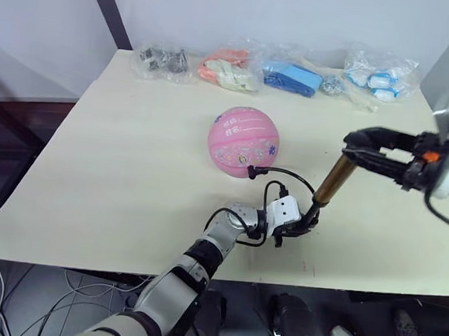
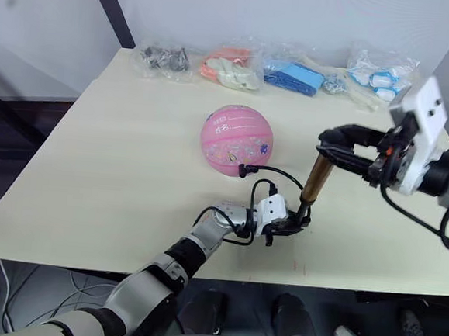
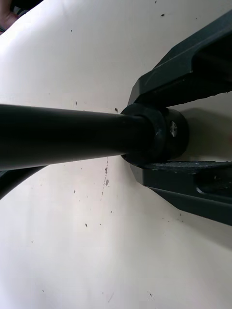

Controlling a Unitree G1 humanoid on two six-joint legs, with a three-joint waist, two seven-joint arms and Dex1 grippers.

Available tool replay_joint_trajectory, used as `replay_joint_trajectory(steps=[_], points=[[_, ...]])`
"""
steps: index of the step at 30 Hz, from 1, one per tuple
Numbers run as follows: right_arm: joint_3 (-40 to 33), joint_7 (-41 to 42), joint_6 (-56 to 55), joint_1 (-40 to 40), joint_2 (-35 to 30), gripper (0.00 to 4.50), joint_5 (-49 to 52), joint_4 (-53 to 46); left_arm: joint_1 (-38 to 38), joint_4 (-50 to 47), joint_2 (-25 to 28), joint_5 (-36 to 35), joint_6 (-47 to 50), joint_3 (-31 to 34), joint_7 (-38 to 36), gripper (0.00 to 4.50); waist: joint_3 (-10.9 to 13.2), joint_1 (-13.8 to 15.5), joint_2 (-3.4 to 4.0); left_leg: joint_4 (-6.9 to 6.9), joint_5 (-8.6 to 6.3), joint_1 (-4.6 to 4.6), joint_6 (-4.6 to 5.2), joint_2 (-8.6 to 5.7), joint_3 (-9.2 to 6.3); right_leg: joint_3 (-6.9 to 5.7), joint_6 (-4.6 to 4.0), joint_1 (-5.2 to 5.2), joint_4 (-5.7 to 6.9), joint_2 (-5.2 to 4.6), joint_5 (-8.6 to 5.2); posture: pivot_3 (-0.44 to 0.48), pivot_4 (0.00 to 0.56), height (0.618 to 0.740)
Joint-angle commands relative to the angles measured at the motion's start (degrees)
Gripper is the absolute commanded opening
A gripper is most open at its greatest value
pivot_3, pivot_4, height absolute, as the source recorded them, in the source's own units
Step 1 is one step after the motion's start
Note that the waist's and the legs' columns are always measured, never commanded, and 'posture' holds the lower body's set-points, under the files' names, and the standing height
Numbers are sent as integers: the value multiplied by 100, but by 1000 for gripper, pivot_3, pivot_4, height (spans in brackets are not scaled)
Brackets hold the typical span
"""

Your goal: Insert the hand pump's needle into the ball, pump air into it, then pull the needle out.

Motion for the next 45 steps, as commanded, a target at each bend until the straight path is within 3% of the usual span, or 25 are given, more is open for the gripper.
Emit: replay_joint_trajectory(steps=[1, 5, 15, 27, 30, 34, 39, 45], points=[[-500, -201, -5, -747, -367, 1908, 585, 291, 164, 250, 115, 191, 162, -123, 24, 1082, 2, -2, 3, 0, 0, 0, 0, 0, 2, 2, 0, 0, 1, 0, 0, 0, 150, 740], [-419, -315, 8, -649, -265, 1908, 763, 290, 160, 264, 98, 184, 163, -128, 30, 1082, 15, 7, 10, 0, 0, -4, 0, 3, 0, -2, -1, -4, 2, 3, 0, 0, 150, 740], [1363, 63, -978, 1315, 644, 1908, -1530, -54, 156, 233, 120, 169, 191, -137, 24, 1082, -29, -8, -37, -1, 0, 19, 0, 9, 2, 1, 3, 15, 4, 12, -3, 0, 150, 740], [2974, 468, -1775, 1796, 1688, 1908, -3308, 669, 197, 145, 116, 160, 254, -164, 13, 1082, -96, -32, -57, -2, 0, 37, 0, 18, -1, 3, 2, 23, 12, 29, -3, 0, 150, 740], [2762, 564, -1679, 1748, 1662, 1908, -3290, 489, 200, 132, 122, 152, 257, -166, 0, 1082, -96, -34, -59, -13, -1, 98, 0, 23, -2, 3, 11, 78, 7, 35, -18, 0, 150, 740], [1821, 608, -1294, 1398, 1393, 1908, -2642, 114, 201, 141, 126, 158, 254, -166, 10, 1082, -90, -25, -49, -21, -1, 118, -1, 26, -4, 0, 13, 96, 2, 36, -23, 0, 150, 740], [670, 534, -567, 589, 887, 1908, -1410, -146, 222, 147, 107, 164, 243, -167, 1, 1082, -29, -2, 9, -18, -1, 90, -1, 10, -5, -1, 0, 82, 0, 15, -12, 0, 150, 740], [42, 232, 13, -502, 366, 1908, -348, 97, 233, 148, 106, 172, 229, -165, -20, 1082, -19, 11, 10, -2, 0, 4, 0, 2, -10, -9, -6, 7, 1, 4, -4, 0, 150, 740]])
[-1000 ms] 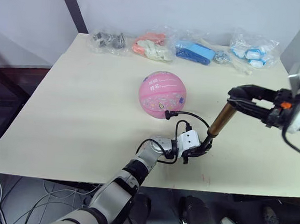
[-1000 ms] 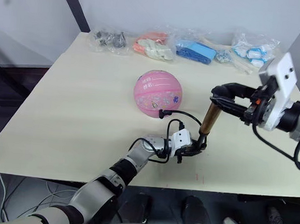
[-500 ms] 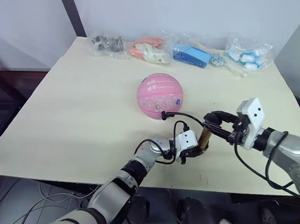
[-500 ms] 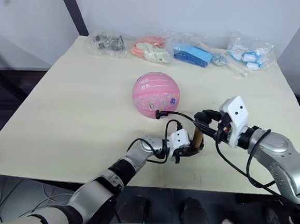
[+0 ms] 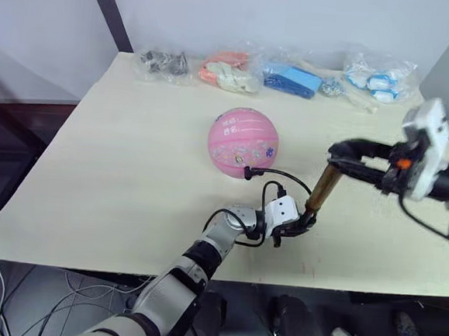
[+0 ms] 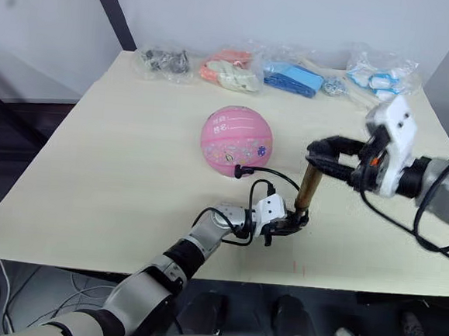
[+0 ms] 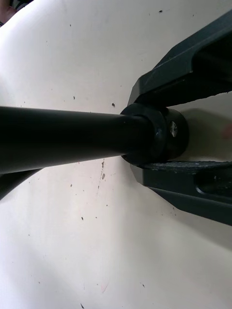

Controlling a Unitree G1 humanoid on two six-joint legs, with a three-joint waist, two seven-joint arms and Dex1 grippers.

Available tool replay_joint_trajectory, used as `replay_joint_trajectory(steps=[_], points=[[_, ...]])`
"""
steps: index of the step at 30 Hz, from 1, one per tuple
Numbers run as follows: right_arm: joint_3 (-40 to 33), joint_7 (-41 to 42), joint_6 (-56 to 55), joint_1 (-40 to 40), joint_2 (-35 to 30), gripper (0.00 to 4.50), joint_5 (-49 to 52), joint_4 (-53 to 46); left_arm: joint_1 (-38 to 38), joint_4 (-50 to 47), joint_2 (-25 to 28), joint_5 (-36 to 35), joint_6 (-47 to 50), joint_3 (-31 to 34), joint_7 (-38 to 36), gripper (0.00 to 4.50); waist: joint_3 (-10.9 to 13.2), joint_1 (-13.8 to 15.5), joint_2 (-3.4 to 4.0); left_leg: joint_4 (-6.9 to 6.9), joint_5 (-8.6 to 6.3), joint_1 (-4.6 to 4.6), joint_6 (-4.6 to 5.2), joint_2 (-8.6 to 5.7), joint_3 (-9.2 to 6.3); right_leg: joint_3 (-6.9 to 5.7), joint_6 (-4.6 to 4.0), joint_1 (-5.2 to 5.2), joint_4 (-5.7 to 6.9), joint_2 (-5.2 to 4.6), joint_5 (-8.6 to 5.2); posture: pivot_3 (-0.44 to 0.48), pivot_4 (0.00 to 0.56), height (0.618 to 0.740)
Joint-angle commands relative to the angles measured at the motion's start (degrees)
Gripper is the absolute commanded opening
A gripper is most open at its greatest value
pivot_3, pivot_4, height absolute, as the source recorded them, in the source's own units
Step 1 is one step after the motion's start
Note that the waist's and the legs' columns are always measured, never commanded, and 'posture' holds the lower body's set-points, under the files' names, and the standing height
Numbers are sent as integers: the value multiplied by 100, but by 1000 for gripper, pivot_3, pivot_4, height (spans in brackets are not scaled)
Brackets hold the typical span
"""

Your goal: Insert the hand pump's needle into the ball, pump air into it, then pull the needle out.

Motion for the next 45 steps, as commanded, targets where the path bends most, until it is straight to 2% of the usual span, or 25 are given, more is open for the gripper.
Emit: replay_joint_trajectory(steps=[1, 5, 8, 10, 15, 21, 24, 26, 31, 33, 37, 45], points=[[-482, -191, 79, -454, -195, 1908, 463, 56, 166, 251, 77, 200, 142, -174, -24, 1082, 0, 1, 0, 0, 0, -1, 0, 0, 0, 0, 0, -1, 0, -1, 0, 0, 150, 740], [-542, -282, 234, -1106, -533, 1908, 753, 369, 192, 228, 84, 194, 165, -172, -36, 1082, 9, -6, 13, 1, 0, -1, 0, -5, 5, 4, 1, -5, 3, -7, 0, 0, 150, 740], [-466, -364, 279, -1221, -572, 1908, 854, 401, 205, 222, 89, 188, 180, -172, -35, 1082, 19, 0, 6, 0, 0, -4, 1, -4, 2, 2, 1, -9, 5, -6, 0, 0, 150, 740], [-370, -399, 258, -947, -471, 1908, 781, 272, 199, 232, 85, 185, 186, -170, -30, 1082, 17, 0, 11, 0, 0, -8, 1, -5, 5, 4, 1, -12, 5, -7, 0, 0, 150, 740], [107, -364, -131, 349, -23, 1908, 29, -21, 192, 228, 74, 179, 197, -166, -26, 1082, 2, 2, -14, -1, 0, -2, 1, -5, 4, 2, 2, -4, 5, -7, 1, 0, 150, 740], [1271, -36, -970, 1587, 535, 1908, -1253, 13, 211, 186, 102, 169, 221, -176, -36, 1082, -38, -22, -35, 2, 0, 27, 1, 6, 7, 6, 4, 19, 9, 8, -1, 0, 150, 740], [1714, 52, -1269, 1924, 806, 1908, -1723, 150, 245, 129, 119, 166, 246, -189, -45, 1082, -53, -28, -48, -1, 0, 51, 0, 13, 5, 4, 20, 38, 9, 19, -12, 0, 150, 740], [2029, 148, -1468, 2047, 903, 1908, -2112, 282, 249, 109, 131, 167, 258, -191, -53, 1082, -56, -33, -48, -21, -1, 112, 0, 17, 5, 6, 18, 91, 1, 23, -19, 0, 150, 740], [2587, 374, -1755, 2244, 1179, 1907, -2727, 542, 210, 112, 162, 163, 270, -172, -54, 1082, -76, -43, -47, -23, -1, 117, 0, 23, 2, 4, 17, 95, -1, 31, -22, 0, 150, 740], [2464, 423, -1742, 2257, 1212, 1907, -2705, 471, 203, 115, 166, 162, 276, -168, -52, 1082, -88, -44, -62, -23, -1, 120, 0, 23, 3, 5, 17, 96, -1, 31, -21, 0, 150, 740], [1643, 478, -1438, 1990, 993, 1907, -2180, 113, 228, 98, 178, 157, 288, -168, -57, 1082, -88, -42, -62, -22, -1, 118, -1, 25, 0, 4, 16, 95, -1, 32, -21, 0, 150, 740], [0, 423, -367, 833, 195, 1907, -325, -294, 256, 96, 149, 164, 301, -181, -58, 1082, -14, 1, 13, -21, -1, 72, -1, 4, 3, 4, -1, 63, -5, 5, -8, 0, 150, 740]])
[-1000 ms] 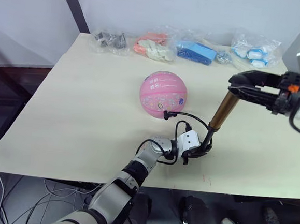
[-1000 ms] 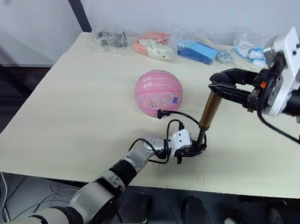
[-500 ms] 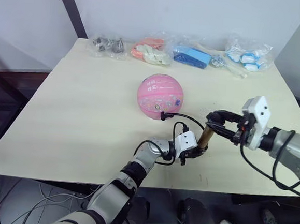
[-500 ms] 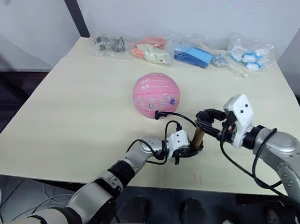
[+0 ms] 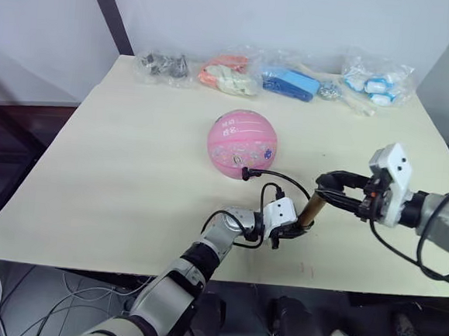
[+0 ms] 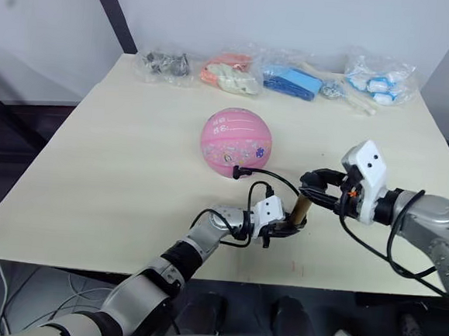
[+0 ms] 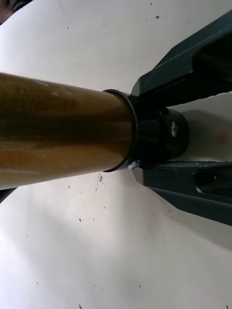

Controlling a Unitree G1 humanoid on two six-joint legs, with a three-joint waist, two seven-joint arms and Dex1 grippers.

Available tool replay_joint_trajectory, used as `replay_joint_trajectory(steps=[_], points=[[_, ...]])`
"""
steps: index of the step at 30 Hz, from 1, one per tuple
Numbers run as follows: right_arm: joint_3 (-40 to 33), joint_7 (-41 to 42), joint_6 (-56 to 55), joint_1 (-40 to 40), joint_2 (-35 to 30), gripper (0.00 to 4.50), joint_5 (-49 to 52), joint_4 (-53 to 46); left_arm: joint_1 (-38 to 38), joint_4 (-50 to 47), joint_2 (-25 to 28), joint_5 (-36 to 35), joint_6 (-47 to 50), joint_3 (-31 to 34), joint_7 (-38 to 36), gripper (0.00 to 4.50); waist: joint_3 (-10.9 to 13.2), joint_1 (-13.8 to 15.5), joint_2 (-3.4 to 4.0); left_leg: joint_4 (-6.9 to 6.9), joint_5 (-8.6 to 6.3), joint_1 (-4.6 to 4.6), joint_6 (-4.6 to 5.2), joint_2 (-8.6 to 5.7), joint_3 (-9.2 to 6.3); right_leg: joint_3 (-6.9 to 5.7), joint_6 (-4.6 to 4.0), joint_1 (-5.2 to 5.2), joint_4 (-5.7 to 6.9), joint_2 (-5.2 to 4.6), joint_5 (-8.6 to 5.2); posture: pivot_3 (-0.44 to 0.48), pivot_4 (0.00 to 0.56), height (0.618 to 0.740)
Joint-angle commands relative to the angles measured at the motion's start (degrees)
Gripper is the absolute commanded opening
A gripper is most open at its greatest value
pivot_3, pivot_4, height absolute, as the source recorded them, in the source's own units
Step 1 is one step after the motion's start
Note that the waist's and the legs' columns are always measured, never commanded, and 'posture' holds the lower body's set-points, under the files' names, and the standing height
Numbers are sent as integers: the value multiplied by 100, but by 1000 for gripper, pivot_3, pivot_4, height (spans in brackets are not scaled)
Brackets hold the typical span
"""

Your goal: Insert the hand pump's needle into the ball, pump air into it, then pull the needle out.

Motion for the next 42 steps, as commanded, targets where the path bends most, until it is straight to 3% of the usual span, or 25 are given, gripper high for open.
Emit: replay_joint_trajectory(steps=[1, 4, 10, 14, 23, 27, 32, 38, 42], points=[[-930, 17, 457, -711, -419, 1907, 1184, -236, 145, 253, 92, 173, 169, -138, -19, 1082, 5, 3, 6, 2, 0, -10, 0, -2, 0, 0, -1, -8, 0, -2, 2, 0, 150, 740], [-1277, -146, 743, -1240, -747, 1907, 1803, -94, 146, 256, 88, 171, 165, -137, -22, 1082, 10, 10, 0, 15, 1, -64, 0, -9, -6, -7, 1, -53, 1, -9, 5, 0, 150, 740], [-1469, -500, 956, -1953, -1145, 1907, 2524, 177, 166, 238, 117, 169, 163, -131, -32, 1082, 16, 10, -1, 17, 1, -73, 1, -15, -2, -3, 3, -65, 4, -17, 6, 0, 150, 740], [-1435, -606, 936, -2004, -1197, 1907, 2621, 244, 167, 234, 114, 171, 173, -132, -24, 1082, 18, 9, -4, 18, 1, -73, 1, -14, -3, -4, 4, -65, 5, -16, 6, 0, 150, 740], [157, -149, -162, 200, -497, 1907, 412, -70, 152, 214, 99, 163, 204, -142, -22, 1082, -25, -16, -38, 20, 1, -53, 1, -11, 5, 2, 8, -47, 8, -12, 6, 0, 150, 740], [981, -50, -712, 622, 18, 1907, -487, 281, 161, 182, 121, 157, 226, -141, -18, 1082, -34, -26, -55, 12, 0, 30, 0, 7, 3, -4, 28, 27, 1, 6, -11, 0, 150, 740], [1741, 70, -1087, 877, 440, 1907, -1274, 610, 174, 154, 154, 151, 249, -131, -10, 1082, -67, -39, -71, 1, 0, 47, -1, 17, 2, -3, 26, 34, 1, 18, -12, 0, 150, 740], [1894, 217, -1204, 988, 636, 1907, -1654, 639, 179, 138, 151, 149, 265, -129, 8, 1082, -97, -43, -94, -1, -1, 49, -1, 18, -1, -1, 25, 35, 1, 21, -12, 0, 150, 740], [1165, 236, -967, 762, 555, 1907, -1201, 385, 172, 156, 162, 151, 249, -124, 16, 1082, -99, -44, -94, -1, -1, 50, -1, 19, -2, -2, 24, 37, 1, 21, -12, 0, 150, 740]])
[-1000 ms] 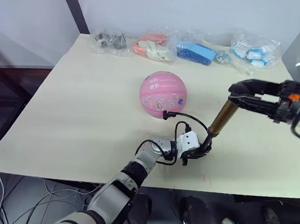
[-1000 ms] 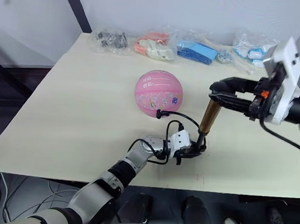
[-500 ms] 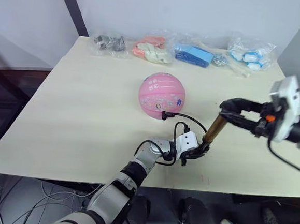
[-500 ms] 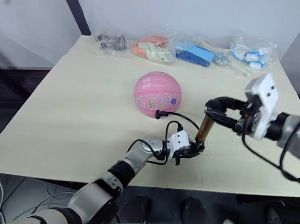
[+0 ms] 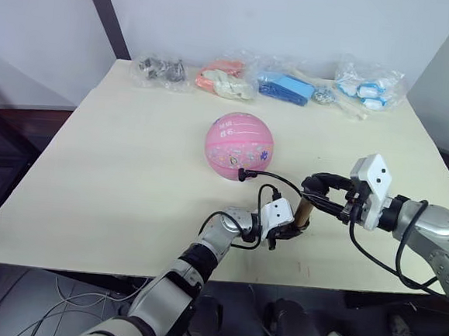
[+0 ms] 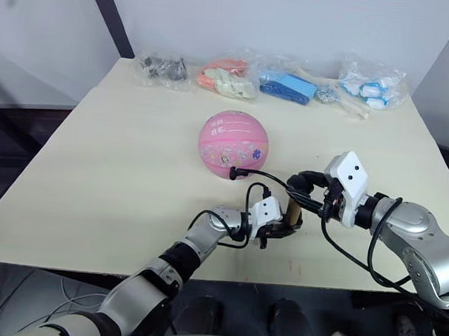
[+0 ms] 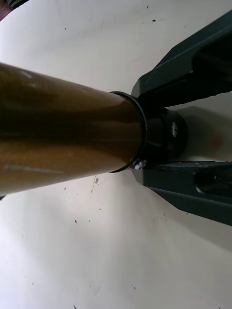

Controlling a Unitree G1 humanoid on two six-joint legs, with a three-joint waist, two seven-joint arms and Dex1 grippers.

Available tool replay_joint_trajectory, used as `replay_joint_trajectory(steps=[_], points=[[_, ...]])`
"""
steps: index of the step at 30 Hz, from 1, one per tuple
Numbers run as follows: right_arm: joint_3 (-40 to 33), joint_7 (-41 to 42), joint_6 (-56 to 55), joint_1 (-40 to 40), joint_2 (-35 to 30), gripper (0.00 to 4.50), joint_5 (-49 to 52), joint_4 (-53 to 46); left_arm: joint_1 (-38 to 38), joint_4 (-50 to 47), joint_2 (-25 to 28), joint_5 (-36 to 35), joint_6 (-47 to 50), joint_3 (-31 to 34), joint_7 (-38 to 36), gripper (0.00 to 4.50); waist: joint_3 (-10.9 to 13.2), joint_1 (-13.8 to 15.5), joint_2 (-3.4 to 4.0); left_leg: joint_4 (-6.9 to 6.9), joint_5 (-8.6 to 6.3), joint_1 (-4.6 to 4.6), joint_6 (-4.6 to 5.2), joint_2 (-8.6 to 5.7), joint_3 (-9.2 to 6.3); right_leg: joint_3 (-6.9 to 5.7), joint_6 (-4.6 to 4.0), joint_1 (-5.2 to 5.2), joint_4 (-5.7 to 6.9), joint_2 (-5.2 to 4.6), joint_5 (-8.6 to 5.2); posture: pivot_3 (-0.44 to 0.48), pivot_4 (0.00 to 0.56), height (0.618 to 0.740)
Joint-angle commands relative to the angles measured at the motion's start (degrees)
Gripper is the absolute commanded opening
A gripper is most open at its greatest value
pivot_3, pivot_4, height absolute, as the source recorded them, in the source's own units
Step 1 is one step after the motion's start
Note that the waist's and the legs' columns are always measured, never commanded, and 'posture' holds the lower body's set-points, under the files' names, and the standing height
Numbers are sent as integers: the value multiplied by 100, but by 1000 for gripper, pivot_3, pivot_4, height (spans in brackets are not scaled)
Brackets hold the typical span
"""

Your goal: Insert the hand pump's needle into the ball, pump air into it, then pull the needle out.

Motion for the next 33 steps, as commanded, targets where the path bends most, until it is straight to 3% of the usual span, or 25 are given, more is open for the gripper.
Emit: replay_joint_trajectory(steps=[1, 11, 14, 20, 23, 27, 33], points=[[-128, 167, 722, 141, -169, 1907, 338, 89, 122, 147, 74, 135, 104, -131, -87, 1082, 4, 7, 4, 0, 0, -3, 0, 0, -1, 0, 0, -1, 0, -1, 0, 0, 150, 740], [-2136, -25, 2118, -1429, -1115, 1907, 2796, -316, 155, 151, 56, 132, 90, -156, -94, 1082, 115, 46, 106, 5, 1, -72, 1, -25, 0, 0, -20, -54, -2, -29, 16, 0, 150, 740], [-2405, -232, 2364, -1876, -1380, 1907, 3369, -192, 148, 171, 54, 130, 75, -155, -100, 1082, 119, 56, 93, 12, 1, -120, 1, -26, -9, -11, -22, -95, -1, -29, 18, 0, 150, 740], [-2630, -687, 2540, -2553, -1755, 1907, 4141, 39, 131, 210, 52, 124, 50, -152, -98, 1082, 129, 56, 86, 14, 1, -127, 1, -40, -3, -4, -18, -105, 0, -45, 19, 0, 150, 740], [-2534, -772, 2494, -2395, -1719, 1907, 4115, -48, 121, 224, 56, 123, 44, -152, -100, 1082, 131, 49, 86, 15, 2, -129, 2, -39, -2, -3, -18, -107, 0, -44, 19, 0, 150, 740], [-2133, -642, 2259, -1613, -1450, 1907, 3488, -286, 113, 232, 49, 123, 41, -160, -107, 1082, 120, 50, 70, 16, 1, -125, 2, -39, -3, -5, -17, -103, 2, -42, 19, 0, 150, 740], [-1037, -301, 1501, -392, -971, 1907, 2055, -367, 95, 250, 42, 122, 36, -167, -115, 1082, 97, 26, 63, 20, 1, -101, 2, -36, -1, -3, -7, -82, 8, -38, 13, 0, 150, 740]])
